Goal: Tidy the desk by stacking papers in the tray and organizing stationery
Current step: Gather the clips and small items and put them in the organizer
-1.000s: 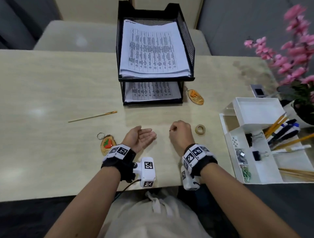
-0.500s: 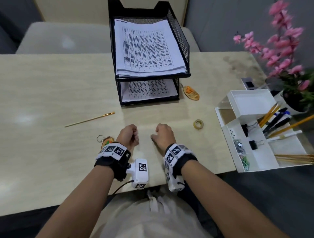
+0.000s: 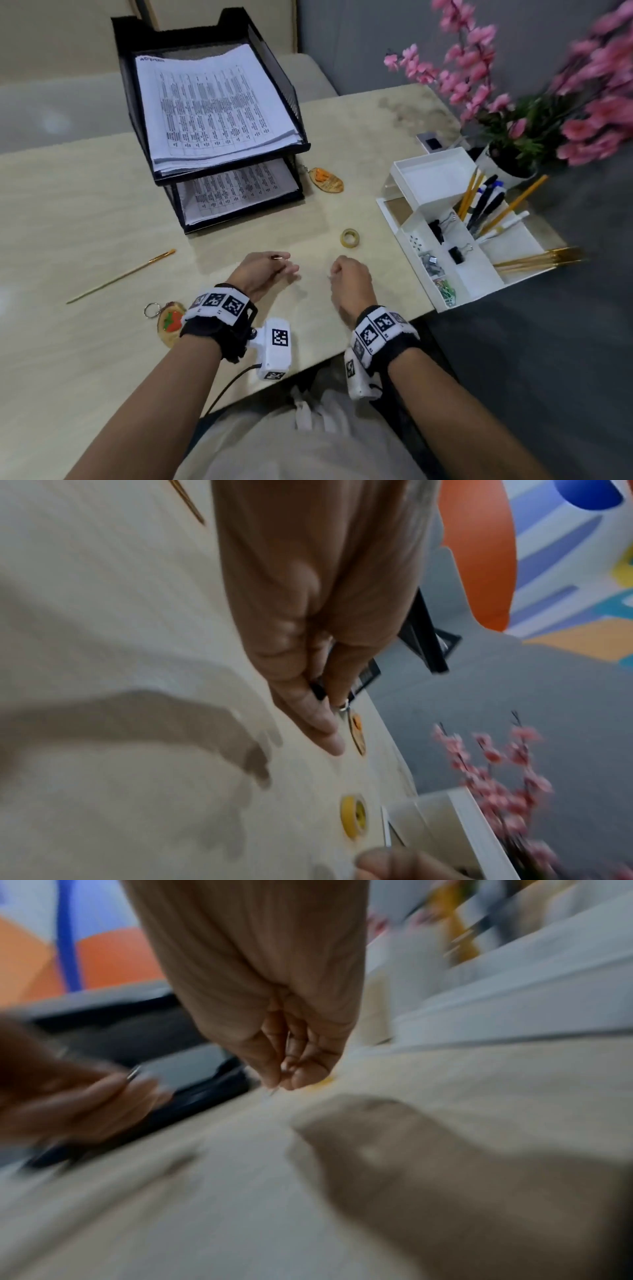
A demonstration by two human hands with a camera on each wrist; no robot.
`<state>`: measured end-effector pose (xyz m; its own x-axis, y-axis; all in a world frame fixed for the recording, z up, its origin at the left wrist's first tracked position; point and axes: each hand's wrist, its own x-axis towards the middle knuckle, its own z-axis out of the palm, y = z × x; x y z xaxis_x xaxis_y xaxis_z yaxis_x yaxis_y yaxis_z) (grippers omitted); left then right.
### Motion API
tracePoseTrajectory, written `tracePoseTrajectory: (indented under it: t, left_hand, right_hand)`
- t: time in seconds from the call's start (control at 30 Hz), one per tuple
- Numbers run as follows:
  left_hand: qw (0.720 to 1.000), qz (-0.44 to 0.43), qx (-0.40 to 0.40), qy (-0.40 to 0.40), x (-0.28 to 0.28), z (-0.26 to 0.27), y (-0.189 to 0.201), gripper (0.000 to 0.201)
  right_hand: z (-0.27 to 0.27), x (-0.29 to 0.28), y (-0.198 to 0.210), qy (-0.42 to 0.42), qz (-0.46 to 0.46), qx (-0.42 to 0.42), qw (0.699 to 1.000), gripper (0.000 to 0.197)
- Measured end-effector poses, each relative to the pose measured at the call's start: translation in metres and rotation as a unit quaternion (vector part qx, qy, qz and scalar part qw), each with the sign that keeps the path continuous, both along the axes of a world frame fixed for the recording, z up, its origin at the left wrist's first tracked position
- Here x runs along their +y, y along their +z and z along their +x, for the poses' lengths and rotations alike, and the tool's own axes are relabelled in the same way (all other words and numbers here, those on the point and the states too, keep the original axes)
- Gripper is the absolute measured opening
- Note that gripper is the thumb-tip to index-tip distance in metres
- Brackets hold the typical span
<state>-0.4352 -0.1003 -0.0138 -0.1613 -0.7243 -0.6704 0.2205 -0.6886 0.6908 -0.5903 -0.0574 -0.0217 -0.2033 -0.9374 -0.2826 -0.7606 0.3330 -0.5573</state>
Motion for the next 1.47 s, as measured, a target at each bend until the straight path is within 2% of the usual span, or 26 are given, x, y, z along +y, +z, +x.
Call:
tracePoseTrajectory:
  t: [0.1,0.17,0.27,0.33,0.4,0.47,0.53,0.63,0.83,0.9,0.97,1.03,1.07,1.17,1.23,1.27,1.37,1.47]
  left_hand:
    - [0.998,-0.036,0.011,-0.055,-0.003,-0.038,0.005,0.013]
    - [0.993,-0.068,0.005,-0.1,-0.004,-0.064,0.009,0.017]
    - [0.983,-0.109,0.008,-0.144,-0.006,-0.102,0.015,0.023]
    - [0.979,-0.125,0.003,-0.164,-0.006,-0.126,0.02,0.023]
    - [0.974,-0.133,-0.016,-0.181,-0.005,-0.148,0.022,0.021]
    - [0.971,-0.136,-0.044,-0.189,-0.003,-0.167,0.024,0.019]
    - [0.967,-0.147,-0.078,-0.192,-0.001,-0.184,0.022,0.022]
    - [0.961,-0.172,-0.111,-0.184,0.002,-0.204,0.019,0.027]
    - [0.971,-0.159,-0.036,-0.172,0.005,-0.224,0.016,0.022]
    - [0.969,-0.159,-0.059,-0.177,0.003,-0.224,0.017,0.019]
    - [0.964,-0.168,-0.116,-0.17,-0.005,-0.218,0.016,0.012]
    - [0.946,-0.187,-0.212,-0.157,-0.018,-0.205,0.011,0.017]
    - [0.925,-0.2,-0.28,-0.159,-0.027,-0.197,0.007,0.021]
    - [0.825,-0.213,-0.466,-0.24,-0.045,-0.176,-0.004,0.038]
    - [0.768,-0.195,-0.525,-0.309,-0.049,-0.167,-0.01,0.051]
    - [0.752,-0.192,-0.535,-0.335,-0.049,-0.163,-0.012,0.053]
    - [0.742,-0.215,-0.523,-0.359,-0.049,-0.152,-0.024,0.045]
    - [0.777,-0.257,-0.471,-0.33,-0.049,-0.148,-0.025,0.038]
  right_hand:
    - [-0.063,0.007,0.016,-0.116,-0.045,0.009,0.992,0.025]
    - [-0.106,0.016,0.026,-0.166,-0.066,0.021,0.984,0.028]
    - [-0.151,0.029,0.034,-0.209,-0.05,0.049,0.975,0.029]
    - [-0.168,0.035,0.032,-0.203,-0.014,0.055,0.977,0.027]
    - [-0.176,0.039,0.031,-0.189,-0.001,0.052,0.981,0.024]
    - [-0.178,0.04,0.034,-0.19,-0.032,0.037,0.98,0.018]
    - [-0.175,0.039,0.043,-0.19,-0.09,-0.02,0.977,0.014]
    - [-0.165,0.031,0.054,-0.186,-0.121,-0.129,0.967,0.013]
    - [-0.17,0.013,0.049,-0.21,-0.117,-0.122,0.963,0.01]
    - [-0.176,0.012,0.049,-0.217,-0.118,-0.098,0.964,0.012]
    - [-0.187,0.014,0.046,-0.227,-0.112,-0.051,0.966,0.016]
    - [-0.199,0.018,0.042,-0.229,-0.085,0.007,0.97,0.019]
    - [-0.206,0.02,0.04,-0.226,-0.066,0.033,0.971,0.02]
    - [-0.219,0.027,0.035,-0.211,-0.006,0.085,0.974,0.018]
    - [-0.219,0.028,0.037,-0.202,0.003,0.101,0.974,0.018]
    - [-0.216,0.026,0.038,-0.198,-0.005,0.105,0.975,0.017]
    - [-0.197,0.014,0.045,-0.173,-0.045,0.081,0.981,0.019]
    - [-0.171,-0.006,0.044,-0.141,-0.058,-0.022,0.988,0.02]
